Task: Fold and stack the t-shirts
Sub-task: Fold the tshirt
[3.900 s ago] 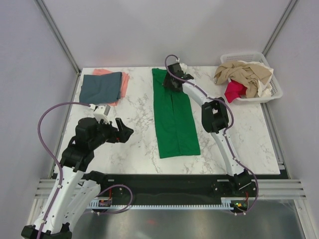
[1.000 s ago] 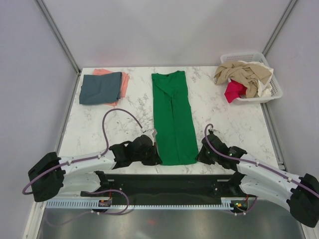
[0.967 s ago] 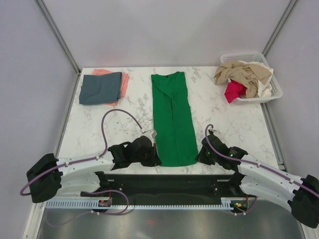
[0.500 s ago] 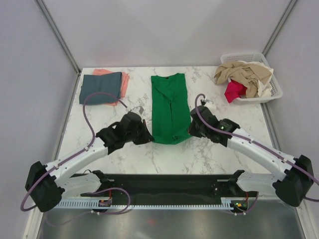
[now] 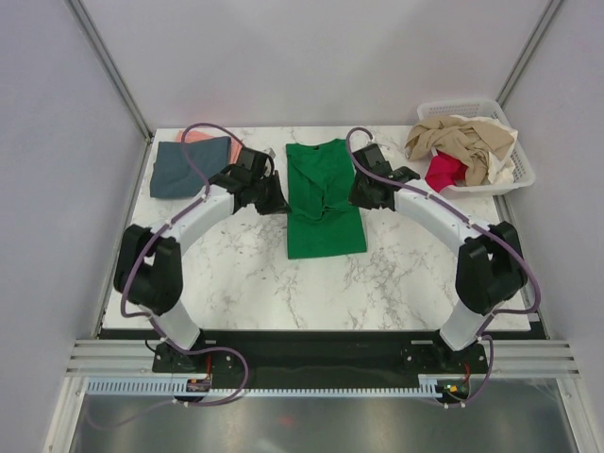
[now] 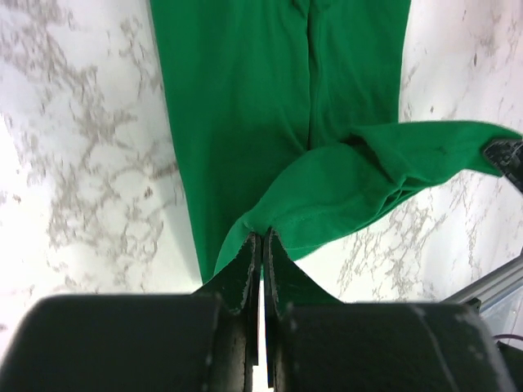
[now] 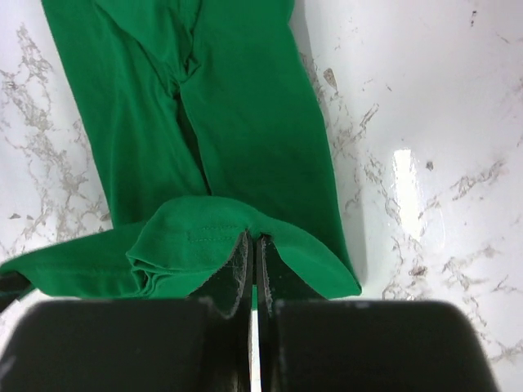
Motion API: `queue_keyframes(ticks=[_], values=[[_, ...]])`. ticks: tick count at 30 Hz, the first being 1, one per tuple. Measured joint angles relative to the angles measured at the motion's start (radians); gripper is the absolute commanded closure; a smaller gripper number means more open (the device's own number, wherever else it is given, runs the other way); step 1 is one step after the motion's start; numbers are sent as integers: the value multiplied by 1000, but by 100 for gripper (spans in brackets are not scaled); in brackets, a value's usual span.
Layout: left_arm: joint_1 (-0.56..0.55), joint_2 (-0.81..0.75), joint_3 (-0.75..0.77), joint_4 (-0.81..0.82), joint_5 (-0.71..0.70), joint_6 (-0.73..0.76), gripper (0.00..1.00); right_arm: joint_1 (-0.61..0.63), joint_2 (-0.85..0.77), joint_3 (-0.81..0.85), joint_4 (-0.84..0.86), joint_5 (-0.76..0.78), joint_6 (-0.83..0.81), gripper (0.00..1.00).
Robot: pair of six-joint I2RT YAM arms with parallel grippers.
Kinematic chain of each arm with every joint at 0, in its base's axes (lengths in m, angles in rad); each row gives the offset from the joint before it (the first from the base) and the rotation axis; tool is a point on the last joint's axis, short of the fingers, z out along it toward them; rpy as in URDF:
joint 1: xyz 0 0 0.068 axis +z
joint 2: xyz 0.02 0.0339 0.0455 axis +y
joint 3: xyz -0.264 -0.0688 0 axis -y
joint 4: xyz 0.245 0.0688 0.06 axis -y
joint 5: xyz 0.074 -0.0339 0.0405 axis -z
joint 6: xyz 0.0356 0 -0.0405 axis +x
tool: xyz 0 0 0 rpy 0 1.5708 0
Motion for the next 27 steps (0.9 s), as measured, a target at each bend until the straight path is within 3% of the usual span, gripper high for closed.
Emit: queue_keyframes(ticks=[12, 14, 15, 16, 17, 19, 21, 22, 24, 27], values=[[63, 294, 240, -23, 93, 65, 93, -100, 182, 92, 29, -77, -45, 100], [70, 331, 267, -31, 102, 67, 86, -117, 228, 128, 30, -94, -54, 86], [76, 354, 288, -39, 107, 68, 83, -127, 258, 156, 28, -106, -59, 68], [83, 376, 313, -47, 114, 69, 72, -137, 292, 189, 29, -121, -63, 35], [92, 399, 343, -61, 122, 72, 69, -147, 326, 229, 25, -138, -73, 27], [116, 448, 423, -97, 134, 72, 56, -170, 406, 343, -3, -164, -106, 22], [145, 494, 530, -148, 150, 72, 50, -193, 477, 484, -37, -182, -130, 19], [161, 508, 579, -165, 153, 72, 41, -206, 498, 541, -45, -188, -143, 16], [185, 511, 651, -195, 154, 74, 37, -232, 493, 592, -59, -194, -162, 15], [211, 462, 666, -207, 152, 74, 37, -267, 397, 521, -49, -200, -177, 14]])
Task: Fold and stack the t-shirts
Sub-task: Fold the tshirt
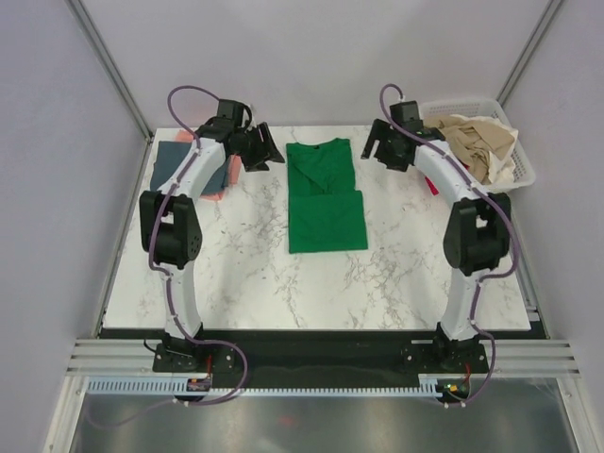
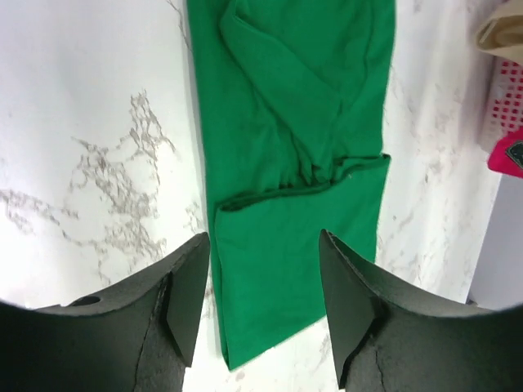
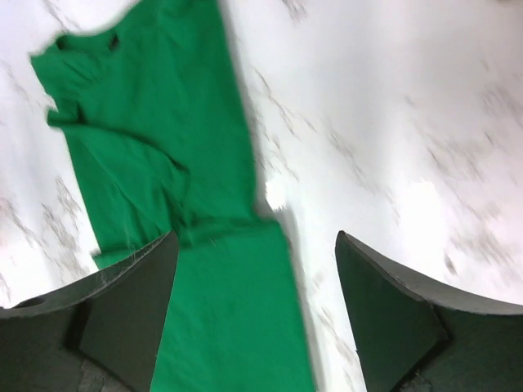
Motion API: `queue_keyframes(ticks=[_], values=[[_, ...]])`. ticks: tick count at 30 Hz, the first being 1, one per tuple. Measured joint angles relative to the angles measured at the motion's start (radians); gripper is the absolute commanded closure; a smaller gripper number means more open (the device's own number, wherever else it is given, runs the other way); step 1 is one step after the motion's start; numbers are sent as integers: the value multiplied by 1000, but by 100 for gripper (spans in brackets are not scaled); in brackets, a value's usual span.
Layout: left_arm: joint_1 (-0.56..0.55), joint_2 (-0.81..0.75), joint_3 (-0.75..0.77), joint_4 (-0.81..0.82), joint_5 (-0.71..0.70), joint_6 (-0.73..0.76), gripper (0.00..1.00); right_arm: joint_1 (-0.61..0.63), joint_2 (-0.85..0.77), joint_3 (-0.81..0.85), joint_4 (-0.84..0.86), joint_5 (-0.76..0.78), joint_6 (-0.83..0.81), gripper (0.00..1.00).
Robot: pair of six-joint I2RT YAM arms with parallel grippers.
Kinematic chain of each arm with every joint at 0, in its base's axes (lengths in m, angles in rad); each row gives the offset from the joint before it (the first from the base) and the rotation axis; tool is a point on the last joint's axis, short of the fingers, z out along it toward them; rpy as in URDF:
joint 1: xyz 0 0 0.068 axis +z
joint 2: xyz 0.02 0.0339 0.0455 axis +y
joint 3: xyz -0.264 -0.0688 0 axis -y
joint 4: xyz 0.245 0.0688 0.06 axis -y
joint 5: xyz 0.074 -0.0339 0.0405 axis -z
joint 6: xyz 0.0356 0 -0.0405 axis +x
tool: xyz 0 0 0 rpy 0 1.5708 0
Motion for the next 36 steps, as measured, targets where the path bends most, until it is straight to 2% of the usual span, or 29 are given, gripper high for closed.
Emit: queue_keyframes(ticks=[3, 6, 8, 12, 16, 19, 25, 30, 32, 35, 36], values=[[-4, -115, -109, 25, 1, 0, 37, -29, -201, -256, 45, -21, -5, 14], [-32, -328, -410, 89, 4, -4, 39, -29, -402, -546, 108, -66, 9, 15], [-54, -408, -536, 124, 9, -11, 39, -21, -490, -700, 144, -104, 24, 16], [-89, -553, -846, 250, 35, -42, 39, -10, -569, -945, 227, -177, 59, 19], [-110, -585, -1058, 372, 53, -81, 39, -3, -571, -1083, 281, -220, 84, 22], [-136, -583, -1126, 435, 58, -105, 39, 4, -570, -1117, 338, -247, 103, 25], [-191, -521, -1131, 561, 57, -137, 41, 31, -517, -1123, 478, -287, 136, 32], [-220, -465, -1131, 601, 51, -163, 54, 37, -483, -1123, 549, -308, 150, 45], [-226, -454, -1131, 624, 50, -173, 55, 38, -473, -1124, 562, -310, 153, 55], [-228, -438, -1130, 651, 49, -183, 63, 38, -462, -1129, 574, -307, 155, 66], [-228, -433, -1128, 657, 49, -186, 71, 38, -460, -1130, 575, -306, 156, 68]])
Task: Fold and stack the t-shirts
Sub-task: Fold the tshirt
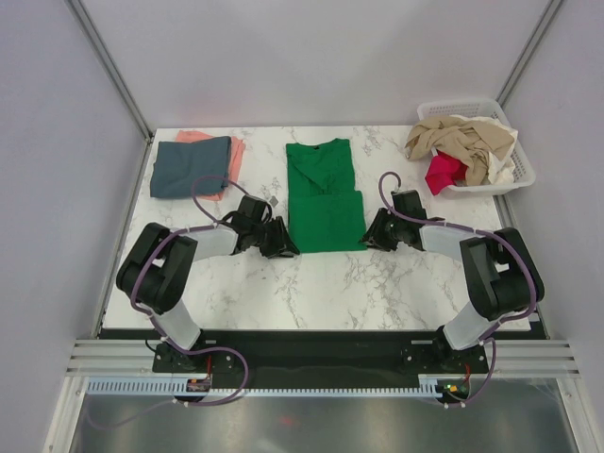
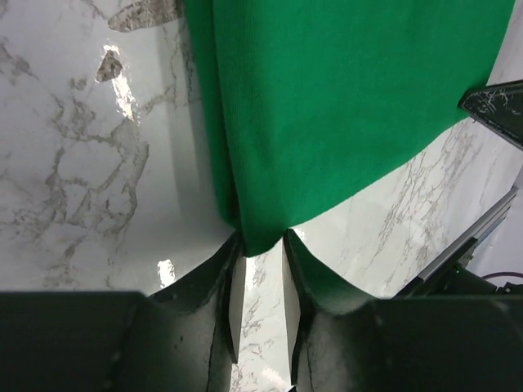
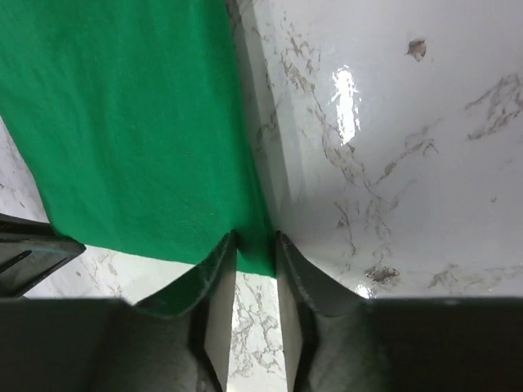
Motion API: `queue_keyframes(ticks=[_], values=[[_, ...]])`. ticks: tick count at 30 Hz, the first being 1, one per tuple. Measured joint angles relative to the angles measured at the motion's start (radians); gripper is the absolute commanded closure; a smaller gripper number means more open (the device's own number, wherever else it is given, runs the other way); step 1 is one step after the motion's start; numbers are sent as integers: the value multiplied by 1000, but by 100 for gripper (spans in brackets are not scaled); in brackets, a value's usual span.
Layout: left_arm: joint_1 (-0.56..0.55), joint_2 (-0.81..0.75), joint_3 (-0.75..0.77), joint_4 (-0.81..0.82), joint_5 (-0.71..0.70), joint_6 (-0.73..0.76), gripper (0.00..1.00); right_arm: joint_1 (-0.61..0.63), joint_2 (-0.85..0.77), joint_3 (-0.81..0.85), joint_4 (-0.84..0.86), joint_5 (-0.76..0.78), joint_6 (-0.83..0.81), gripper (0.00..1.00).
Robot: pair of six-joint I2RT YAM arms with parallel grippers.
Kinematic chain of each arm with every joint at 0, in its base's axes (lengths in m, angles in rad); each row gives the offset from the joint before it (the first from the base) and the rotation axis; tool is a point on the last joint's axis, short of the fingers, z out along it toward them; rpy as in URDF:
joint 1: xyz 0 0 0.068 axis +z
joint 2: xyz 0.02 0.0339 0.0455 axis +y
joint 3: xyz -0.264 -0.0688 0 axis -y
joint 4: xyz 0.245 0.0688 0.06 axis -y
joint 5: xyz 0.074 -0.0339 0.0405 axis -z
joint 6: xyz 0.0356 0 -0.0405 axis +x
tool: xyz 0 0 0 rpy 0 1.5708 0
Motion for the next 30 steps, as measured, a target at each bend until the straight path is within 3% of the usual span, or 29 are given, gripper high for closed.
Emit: queue_keyframes(ticks=[4, 5, 11, 16, 22, 30], values=[[0, 19, 2, 18, -2, -10, 85, 0, 3, -11, 16, -2, 8, 78], [-1, 22, 2, 19, -2, -11, 98, 0, 3, -16, 21, -3, 11, 82], [-9, 25, 3, 26, -2, -13, 98, 0, 2, -32, 40, -7, 18, 100], [-49, -39, -14, 3, -22, -13, 98, 3, -60, -86, 23, 0, 19, 100], [-183, -316, -106, -66, -84, -19, 98, 33, -332, -219, -111, 29, 30, 100], [-453, -663, -214, -219, -206, -137, 98, 151, -803, -274, -386, 90, 105, 100]])
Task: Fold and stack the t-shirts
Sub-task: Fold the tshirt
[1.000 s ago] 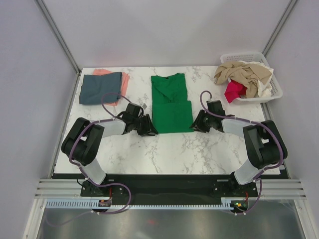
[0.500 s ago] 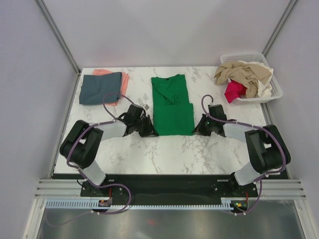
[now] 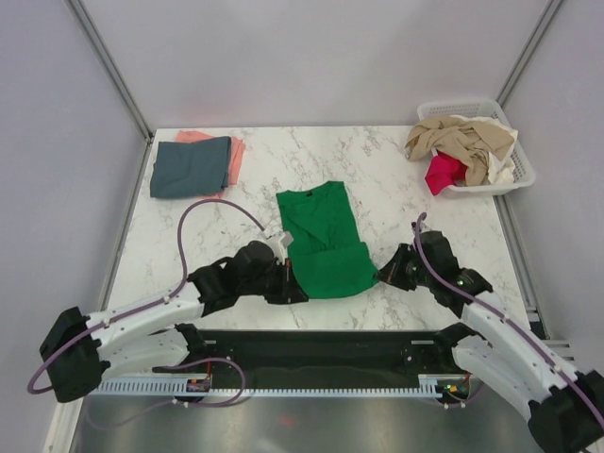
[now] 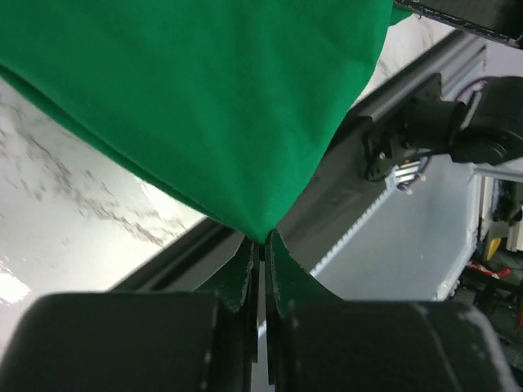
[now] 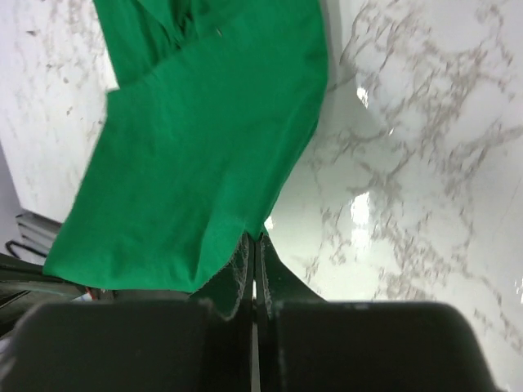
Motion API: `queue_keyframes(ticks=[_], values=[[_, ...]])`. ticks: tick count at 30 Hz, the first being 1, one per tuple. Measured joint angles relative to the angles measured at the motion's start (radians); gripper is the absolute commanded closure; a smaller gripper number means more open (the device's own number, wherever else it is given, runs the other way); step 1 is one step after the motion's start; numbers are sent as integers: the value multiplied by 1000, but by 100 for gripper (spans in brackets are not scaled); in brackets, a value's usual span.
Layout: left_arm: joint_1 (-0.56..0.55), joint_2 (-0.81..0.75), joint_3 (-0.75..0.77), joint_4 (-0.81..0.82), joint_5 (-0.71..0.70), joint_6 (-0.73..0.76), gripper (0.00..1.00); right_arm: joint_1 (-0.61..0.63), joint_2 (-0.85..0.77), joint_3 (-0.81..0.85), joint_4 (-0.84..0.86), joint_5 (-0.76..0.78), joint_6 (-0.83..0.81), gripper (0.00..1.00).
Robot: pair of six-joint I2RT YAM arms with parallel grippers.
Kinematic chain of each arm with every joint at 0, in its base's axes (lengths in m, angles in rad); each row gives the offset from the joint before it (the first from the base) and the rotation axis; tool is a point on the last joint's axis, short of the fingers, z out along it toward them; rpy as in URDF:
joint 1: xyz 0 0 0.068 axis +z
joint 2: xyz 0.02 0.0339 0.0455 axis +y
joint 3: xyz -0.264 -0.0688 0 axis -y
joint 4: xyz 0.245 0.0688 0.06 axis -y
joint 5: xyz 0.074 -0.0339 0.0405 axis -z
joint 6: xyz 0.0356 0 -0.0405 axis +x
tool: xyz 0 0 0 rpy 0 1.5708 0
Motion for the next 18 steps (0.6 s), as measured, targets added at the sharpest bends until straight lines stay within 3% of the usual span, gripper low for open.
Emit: queue_keyframes(ticks=[3, 7, 13, 18], values=[[-62, -104, -4, -71, -33, -55, 98, 40, -140, 11, -118, 23, 40, 100], [-76, -172, 52, -206, -87, -84, 98, 49, -164, 105, -252, 49, 53, 100], [-59, -136, 248, -327, -185, -75, 98, 50, -6, 314, -296, 113, 29, 100], [35, -60, 297, -351, -184, -43, 98, 50, 220, 452, -289, 162, -18, 100]])
